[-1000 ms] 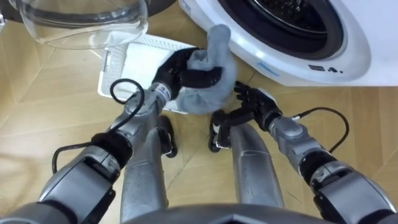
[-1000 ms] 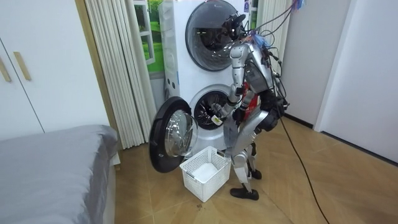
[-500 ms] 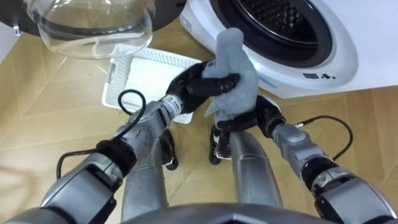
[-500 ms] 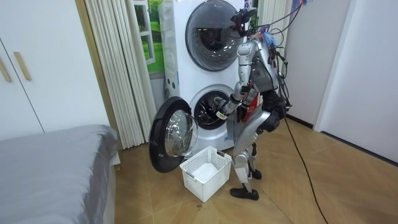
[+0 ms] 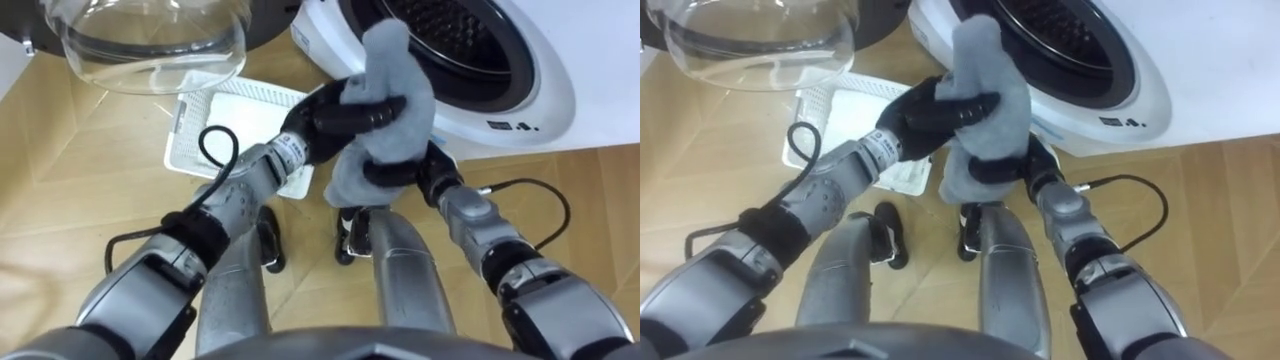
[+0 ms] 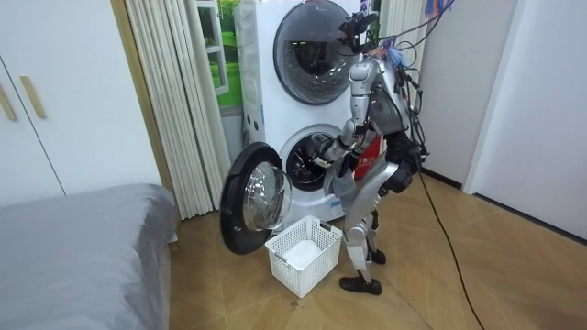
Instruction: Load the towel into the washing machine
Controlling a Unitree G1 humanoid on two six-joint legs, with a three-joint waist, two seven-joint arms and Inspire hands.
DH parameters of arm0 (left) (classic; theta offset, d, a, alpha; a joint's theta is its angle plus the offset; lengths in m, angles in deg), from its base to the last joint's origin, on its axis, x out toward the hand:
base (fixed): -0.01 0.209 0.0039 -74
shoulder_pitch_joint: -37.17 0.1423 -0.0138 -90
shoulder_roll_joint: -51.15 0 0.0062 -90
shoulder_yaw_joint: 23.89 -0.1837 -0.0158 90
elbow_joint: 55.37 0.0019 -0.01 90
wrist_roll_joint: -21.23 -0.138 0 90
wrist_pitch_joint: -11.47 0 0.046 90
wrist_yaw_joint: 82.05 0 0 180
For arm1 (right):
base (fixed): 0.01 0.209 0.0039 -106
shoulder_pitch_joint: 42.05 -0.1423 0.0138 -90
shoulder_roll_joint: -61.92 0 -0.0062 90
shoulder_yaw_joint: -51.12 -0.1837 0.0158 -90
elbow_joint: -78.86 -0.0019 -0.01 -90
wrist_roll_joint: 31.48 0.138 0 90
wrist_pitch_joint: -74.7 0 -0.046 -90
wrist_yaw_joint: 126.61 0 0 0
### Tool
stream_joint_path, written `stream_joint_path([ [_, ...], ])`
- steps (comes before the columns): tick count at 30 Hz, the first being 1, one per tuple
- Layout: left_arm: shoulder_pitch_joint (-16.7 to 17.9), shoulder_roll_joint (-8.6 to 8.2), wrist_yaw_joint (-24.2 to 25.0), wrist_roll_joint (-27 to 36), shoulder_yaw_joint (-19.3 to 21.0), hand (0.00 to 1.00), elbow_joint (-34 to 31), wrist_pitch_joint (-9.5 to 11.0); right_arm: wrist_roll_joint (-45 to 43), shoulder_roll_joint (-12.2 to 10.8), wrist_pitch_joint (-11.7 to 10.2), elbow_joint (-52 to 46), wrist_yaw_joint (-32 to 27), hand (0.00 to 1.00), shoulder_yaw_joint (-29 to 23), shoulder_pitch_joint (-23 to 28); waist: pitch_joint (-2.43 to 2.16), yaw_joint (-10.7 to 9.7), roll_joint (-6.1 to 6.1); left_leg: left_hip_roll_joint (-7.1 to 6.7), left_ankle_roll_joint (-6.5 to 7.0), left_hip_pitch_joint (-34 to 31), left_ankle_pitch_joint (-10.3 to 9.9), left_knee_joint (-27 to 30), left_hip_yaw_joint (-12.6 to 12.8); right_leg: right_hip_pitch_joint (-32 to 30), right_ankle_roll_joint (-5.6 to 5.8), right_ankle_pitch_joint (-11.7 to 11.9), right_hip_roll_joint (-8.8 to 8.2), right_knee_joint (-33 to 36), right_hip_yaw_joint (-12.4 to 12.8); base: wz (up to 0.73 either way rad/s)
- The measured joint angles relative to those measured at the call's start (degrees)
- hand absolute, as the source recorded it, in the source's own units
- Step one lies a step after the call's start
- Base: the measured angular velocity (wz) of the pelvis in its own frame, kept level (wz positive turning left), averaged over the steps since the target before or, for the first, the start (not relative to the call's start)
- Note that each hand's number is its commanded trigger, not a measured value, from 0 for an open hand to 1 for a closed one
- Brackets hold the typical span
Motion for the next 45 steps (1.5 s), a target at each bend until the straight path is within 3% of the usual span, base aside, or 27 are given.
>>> stream_joint_path([
  [1,-0.1,-0.06,0.0,0.0,0.1,0.13,0.0,0.0,-0.1,0.0,-0.1,-0.1,-0.4,1.00,0.0,0.2,0.00,0.0,0.01,0.09,-0.06,0.2,0.0,0.0,-0.3,0.6,-0.02,0.0,0.12,-0.3,-0.4,0.09],
  [2,-0.1,-0.23,0.0,0.0,0.4,0.00,0.0,-0.1,-0.1,0.2,-0.1,-0.5,-0.7,1.00,0.0,0.3,0.00,0.1,0.01,0.20,-0.08,0.4,0.0,0.0,-0.4,1.0,-0.04,0.0,0.21,-0.7,-0.7,0.09],
  [5,-0.1,-0.51,0.0,0.8,1.0,0.00,0.0,-0.1,-0.6,0.4,-0.1,-1.3,-1.4,1.00,-0.1,0.4,0.02,0.2,0.05,0.17,-0.08,0.5,0.0,-0.1,-0.5,1.2,-0.04,0.0,0.07,-0.8,-0.9,0.01],
  [10,0.1,-1.26,0.0,9.4,1.0,0.00,0.0,0.0,-1.8,0.0,0.0,-1.7,-2.3,1.00,-2.2,0.7,0.13,1.3,0.31,0.07,-0.09,1.1,0.0,-0.6,-0.8,1.7,-0.04,0.0,0.08,-1.1,-0.9,0.00],
  [14,0.8,-2.32,0.0,15.2,1.0,0.00,0.4,0.0,-0.1,0.2,0.1,-1.7,-2.3,1.00,-2.2,1.8,0.30,2.9,1.96,-0.12,-0.22,2.5,0.4,-2.3,-0.8,3.1,0.00,0.7,0.29,-3.0,-1.0,-0.01],
  [16,3.6,-1.29,0.0,18.1,1.4,0.00,0.7,0.4,1.6,0.2,1.3,-1.8,-2.6,1.00,-2.0,3.2,0.30,4.0,2.25,-0.18,-0.41,3.3,0.7,-3.5,-0.4,3.6,-0.02,0.7,0.38,-3.7,-0.9,0.00],
  [21,8.9,-0.16,-4.7,19.0,8.7,0.00,5.3,1.8,2.5,0.9,4.4,0.1,-4.8,1.00,-3.7,5.3,0.32,8.0,2.51,0.06,-0.99,3.2,1.0,-5.1,-0.2,3.3,-0.22,0.8,0.93,-5.1,-1.1,0.00],
  [23,11.4,0.53,-9.3,17.1,12.7,0.00,7.1,2.3,4.0,1.9,5.0,0.4,-5.2,1.00,-4.9,5.5,0.30,9.3,2.58,-0.19,-1.12,3.0,1.3,-5.7,-0.1,2.9,-0.23,0.8,0.77,-5.6,-1.2,0.05],
  [26,11.7,1.44,-14.7,13.1,14.6,0.00,10.6,2.8,6.5,3.1,5.2,3.0,-5.2,1.00,-5.6,4.2,0.35,11.2,2.67,-0.22,-1.12,2.7,1.3,-5.7,-0.3,2.8,-0.16,0.7,0.77,-5.8,-1.5,0.04],
  [28,11.9,2.09,-17.3,10.3,14.7,0.00,11.9,3.0,8.7,3.8,5.9,3.3,-5.2,1.00,-5.6,3.3,0.36,11.3,2.67,-0.59,-1.04,2.6,1.4,-5.9,-0.6,2.9,-0.01,0.6,0.40,-5.7,-1.9,0.14],
  [32,12.5,0.97,-22.1,2.5,14.7,0.00,13.0,3.1,12.3,5.2,7.2,4.9,-4.6,1.00,-7.0,2.0,0.45,11.1,2.53,-2.16,-0.27,2.7,2.2,-6.7,-0.9,2.9,0.64,0.2,-1.31,-5.1,-2.3,0.19],
  [35,12.6,1.24,-24.1,-4.2,14.7,0.00,12.9,3.0,15.6,5.5,8.5,4.9,-4.4,1.00,-7.7,1.6,0.81,11.2,1.97,-2.17,-0.03,2.5,2.3,-6.5,-0.9,2.8,0.85,0.1,-1.78,-4.8,-2.4,0.09],
  [39,13.3,1.66,-25.1,-9.4,14.8,0.00,12.6,2.7,19.8,6.0,9.8,5.0,-3.3,1.00,-8.2,1.7,0.88,11.1,1.82,-2.15,0.03,1.5,2.3,-5.7,-1.1,2.3,0.86,0.1,-2.01,-4.4,-2.8,0.04],
  [41,14.0,1.80,-25.8,-12.0,14.6,0.00,11.5,2.7,22.0,6.5,10.0,5.2,-2.1,1.00,-9.0,1.6,1.00,11.1,1.42,-2.89,0.33,1.0,2.5,-5.7,-1.0,1.4,0.91,-0.1,-2.75,-3.3,-2.8,0.08],
  [45,14.1,1.82,-26.6,-13.6,14.5,0.00,11.6,2.2,27.1,7.5,10.9,6.9,-0.4,1.00,-9.0,0.4,1.01,11.2,1.39,-3.09,0.52,0.8,2.6,-5.5,-0.9,0.9,1.01,-0.3,-3.17,-2.7,-2.6,0.03],
])
